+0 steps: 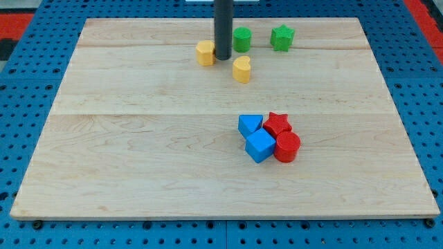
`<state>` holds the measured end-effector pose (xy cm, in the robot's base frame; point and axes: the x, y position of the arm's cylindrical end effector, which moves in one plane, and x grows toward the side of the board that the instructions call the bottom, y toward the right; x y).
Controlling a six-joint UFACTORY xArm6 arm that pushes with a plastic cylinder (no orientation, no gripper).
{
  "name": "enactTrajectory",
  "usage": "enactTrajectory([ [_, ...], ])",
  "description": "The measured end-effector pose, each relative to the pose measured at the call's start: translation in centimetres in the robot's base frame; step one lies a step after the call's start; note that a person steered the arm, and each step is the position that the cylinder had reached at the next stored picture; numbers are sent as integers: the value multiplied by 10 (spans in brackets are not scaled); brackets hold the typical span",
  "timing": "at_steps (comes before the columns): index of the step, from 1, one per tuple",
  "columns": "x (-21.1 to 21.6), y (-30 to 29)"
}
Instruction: Move the yellow hexagon towards top left
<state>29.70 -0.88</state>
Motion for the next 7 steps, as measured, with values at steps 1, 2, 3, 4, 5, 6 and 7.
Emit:
enactTrajectory([
  [1, -24, -16],
  [2, -27, -53],
  [3, -26, -93],
  [4, -10, -113],
  [5, 14, -106],
  [6, 35, -72],
  [7, 48, -108],
])
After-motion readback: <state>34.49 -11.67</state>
